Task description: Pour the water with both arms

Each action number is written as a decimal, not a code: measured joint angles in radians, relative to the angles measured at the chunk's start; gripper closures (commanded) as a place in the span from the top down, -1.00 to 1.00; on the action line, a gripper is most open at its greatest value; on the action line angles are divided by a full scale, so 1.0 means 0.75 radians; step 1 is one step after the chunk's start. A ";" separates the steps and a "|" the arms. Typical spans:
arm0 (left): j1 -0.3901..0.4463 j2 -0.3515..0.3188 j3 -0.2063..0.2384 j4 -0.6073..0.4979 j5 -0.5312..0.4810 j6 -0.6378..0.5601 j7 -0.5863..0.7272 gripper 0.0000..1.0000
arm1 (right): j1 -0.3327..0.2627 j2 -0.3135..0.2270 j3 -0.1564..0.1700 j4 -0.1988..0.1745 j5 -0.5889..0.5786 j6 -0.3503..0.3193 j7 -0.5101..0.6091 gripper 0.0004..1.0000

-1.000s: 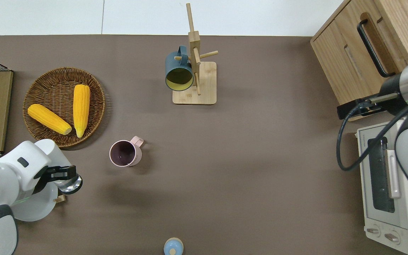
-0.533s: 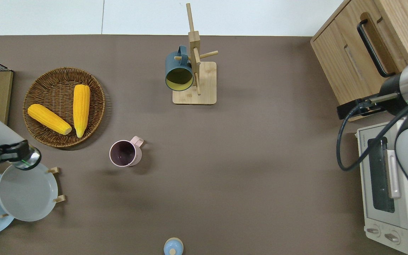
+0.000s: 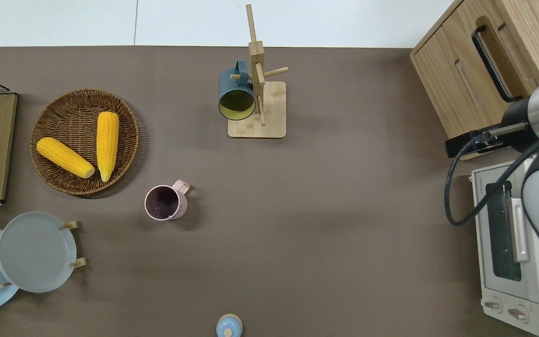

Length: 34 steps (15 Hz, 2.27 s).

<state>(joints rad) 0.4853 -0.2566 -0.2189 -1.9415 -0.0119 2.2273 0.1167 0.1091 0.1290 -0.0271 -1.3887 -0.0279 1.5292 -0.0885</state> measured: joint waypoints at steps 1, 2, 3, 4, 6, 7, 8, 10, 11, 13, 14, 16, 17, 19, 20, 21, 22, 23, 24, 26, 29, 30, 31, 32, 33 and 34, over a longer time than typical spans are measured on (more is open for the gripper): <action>0.028 0.048 0.000 0.045 0.000 0.008 0.029 -1.00 | 0.000 0.000 0.000 0.000 0.000 0.000 0.000 0.97; 0.054 0.094 0.001 0.093 0.000 0.018 0.058 -1.00 | 0.000 0.000 0.000 0.000 0.000 0.000 0.000 0.97; 0.076 0.135 0.002 0.140 0.000 0.024 0.081 -1.00 | 0.000 0.000 0.000 0.000 0.000 0.000 0.000 0.97; 0.095 0.178 0.004 0.195 0.000 0.024 0.098 -1.00 | 0.000 0.000 0.000 0.000 0.000 0.000 0.000 0.97; 0.123 0.268 0.005 0.303 0.000 0.025 0.122 -1.00 | 0.000 0.000 0.000 0.000 0.000 0.000 0.000 0.97; 0.133 0.311 0.005 0.348 -0.002 0.026 0.139 -1.00 | 0.000 0.000 0.000 0.000 0.000 0.000 0.000 0.97; 0.142 0.350 0.005 0.384 -0.014 0.035 0.159 -1.00 | 0.000 0.000 0.000 0.000 0.000 0.000 0.000 0.97; 0.173 0.421 0.006 0.433 -0.084 0.082 0.240 -1.00 | 0.000 0.000 0.000 0.000 0.000 0.000 0.000 0.97; 0.194 0.449 0.006 0.444 -0.147 0.107 0.295 -1.00 | 0.000 0.000 0.000 0.000 0.000 0.000 0.000 0.97; 0.248 0.503 0.006 0.453 -0.291 0.159 0.442 -1.00 | 0.000 0.000 0.000 0.000 0.000 0.000 0.000 0.97; 0.272 0.528 0.006 0.454 -0.349 0.183 0.511 -1.00 | 0.000 0.000 0.000 0.000 0.000 0.000 0.000 0.97; 0.305 0.579 0.007 0.455 -0.431 0.231 0.621 -1.00 | 0.000 0.000 0.000 0.000 0.000 0.000 0.000 0.97; 0.315 0.605 0.007 0.456 -0.460 0.256 0.665 -1.00 | 0.000 0.000 0.000 0.000 0.000 0.000 0.000 0.97; 0.323 0.651 0.007 0.459 -0.509 0.297 0.736 -1.00 | 0.000 0.000 0.000 0.000 0.000 0.000 0.000 0.97; 0.323 0.672 0.006 0.460 -0.538 0.315 0.768 -1.00 | 0.000 0.000 0.000 0.000 0.000 0.000 0.000 0.97; 0.323 0.692 0.004 0.461 -0.563 0.333 0.796 -1.00 | 0.000 0.000 0.000 0.000 0.000 0.000 0.000 0.97; 0.323 0.708 0.002 0.462 -0.580 0.349 0.816 -1.00 | 0.000 0.000 0.000 0.000 0.000 0.000 0.000 0.97; 0.323 0.724 0.001 0.463 -0.590 0.366 0.829 -1.00 | 0.000 0.000 0.000 0.000 0.000 0.000 0.000 0.97; 0.323 0.740 -0.001 0.463 -0.593 0.381 0.836 -1.00 | 0.000 0.000 0.000 0.000 0.000 0.000 0.000 0.97; 0.323 0.759 -0.002 0.464 -0.594 0.397 0.844 -1.00 | 0.000 0.000 0.000 0.000 0.000 0.000 0.000 0.97; 0.322 0.783 -0.005 0.463 -0.594 0.421 0.853 -1.00 | 0.000 0.000 0.000 0.000 0.000 0.000 0.000 0.98; 0.321 0.794 -0.007 0.462 -0.594 0.429 0.864 -1.00 | 0.000 0.000 0.000 0.000 0.000 0.000 0.000 0.97; 0.321 0.806 -0.009 0.462 -0.594 0.436 0.873 -1.00 | 0.000 0.000 0.000 0.000 0.000 0.000 0.000 0.97; 0.321 0.819 -0.009 0.462 -0.594 0.442 0.881 -1.00 | 0.000 0.000 0.000 0.000 0.000 0.000 0.000 0.97; 0.321 0.830 -0.009 0.462 -0.594 0.445 0.889 -1.00 | 0.000 0.000 0.000 0.000 0.000 0.000 0.000 0.97; 0.321 0.840 -0.009 0.462 -0.594 0.446 0.893 -1.00 | 0.000 0.000 0.000 0.000 0.000 0.000 0.000 0.97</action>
<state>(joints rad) 0.7262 0.3731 -0.2253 -1.5950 -0.4576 2.5616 0.7868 0.1091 0.1289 -0.0271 -1.3887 -0.0279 1.5292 -0.0885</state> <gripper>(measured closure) 0.366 0.009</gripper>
